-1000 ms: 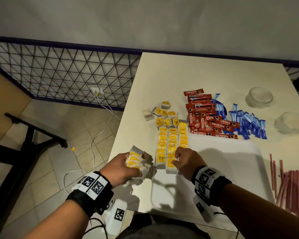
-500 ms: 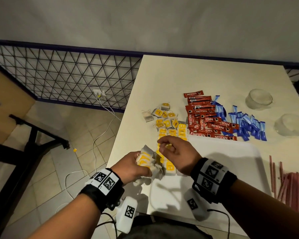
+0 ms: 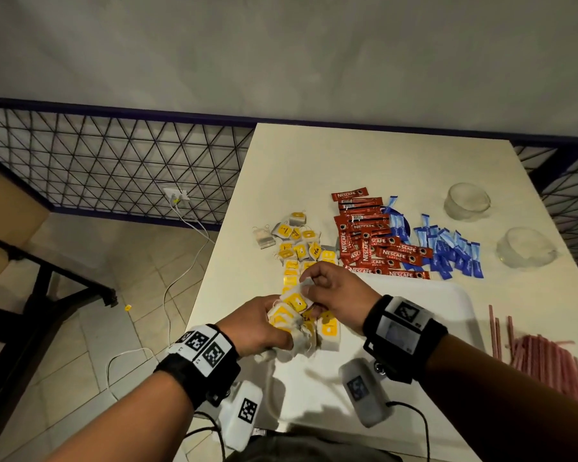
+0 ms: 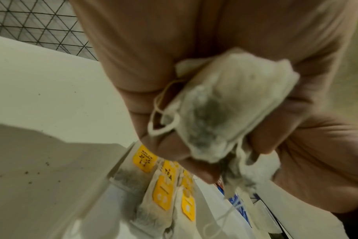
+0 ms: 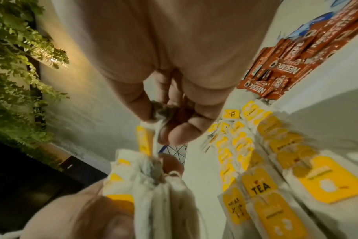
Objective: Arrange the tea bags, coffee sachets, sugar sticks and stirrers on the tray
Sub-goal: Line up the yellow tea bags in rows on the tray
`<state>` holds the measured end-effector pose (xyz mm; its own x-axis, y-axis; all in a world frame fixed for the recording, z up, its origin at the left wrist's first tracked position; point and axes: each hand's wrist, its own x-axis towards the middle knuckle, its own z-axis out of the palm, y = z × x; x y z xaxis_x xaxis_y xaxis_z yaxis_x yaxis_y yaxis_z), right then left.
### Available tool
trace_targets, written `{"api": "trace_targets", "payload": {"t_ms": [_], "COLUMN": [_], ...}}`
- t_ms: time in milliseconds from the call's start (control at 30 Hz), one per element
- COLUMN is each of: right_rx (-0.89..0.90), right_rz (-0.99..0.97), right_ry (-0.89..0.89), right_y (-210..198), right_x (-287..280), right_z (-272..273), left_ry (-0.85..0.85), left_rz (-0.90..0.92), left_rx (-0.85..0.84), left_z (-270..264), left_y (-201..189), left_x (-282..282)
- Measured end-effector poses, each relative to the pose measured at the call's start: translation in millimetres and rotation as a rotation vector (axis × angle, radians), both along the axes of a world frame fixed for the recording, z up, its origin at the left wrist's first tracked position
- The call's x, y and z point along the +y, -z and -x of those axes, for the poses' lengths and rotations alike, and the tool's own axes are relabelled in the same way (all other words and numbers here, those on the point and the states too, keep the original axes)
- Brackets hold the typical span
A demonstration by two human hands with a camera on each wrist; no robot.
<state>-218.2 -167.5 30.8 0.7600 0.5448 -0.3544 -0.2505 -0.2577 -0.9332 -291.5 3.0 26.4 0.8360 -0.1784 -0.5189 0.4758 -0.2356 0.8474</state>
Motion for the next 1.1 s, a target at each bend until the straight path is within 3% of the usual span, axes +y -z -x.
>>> {"api": "trace_targets", "payload": {"t_ms": [133,333,400,500,633,900,1100], "right_rx": [0.059,-0.021,-0.015,0.022,0.039,0.053,-0.012], "right_rz": [-0.064,-0.019,-0.048,-0.098,-0.09,-0.156,-0.098], "right_ry": [0.178,0.382,0.442,0.421,0.376,0.354,0.311], "right_y": [-2.2,1.9,-0.6,-6.1,-4.5,-9.6,-7.3], "right_x": [-8.7,-19.3,-21.3,-20.2,-16.4,-6.6,2.4], "right_z": [-8.3,-21.1,-24.0,-23.2,-18.8,-12.6,-0.7], "left_ry": [-0.043,-0.104,-0.083,-0.001,-0.138,-0.127,-0.319], "left_rz": [0.024,0.254,0.204,0.095,0.219,0.236,0.313], "left_rx": [0.005,0.024,0.004,-0.031,-0.012,-0.013,0.012], "left_z": [2.3,1.0,-1.1,-3.6,-11.7,-15.6,-6.5], "left_y": [4.0,-4.7,-4.0,-5.6,-10.3,-17.1,-29.6], "left_x": [5.7,7.1,6.7,1.8,-6.8,-12.1,-17.5]}}
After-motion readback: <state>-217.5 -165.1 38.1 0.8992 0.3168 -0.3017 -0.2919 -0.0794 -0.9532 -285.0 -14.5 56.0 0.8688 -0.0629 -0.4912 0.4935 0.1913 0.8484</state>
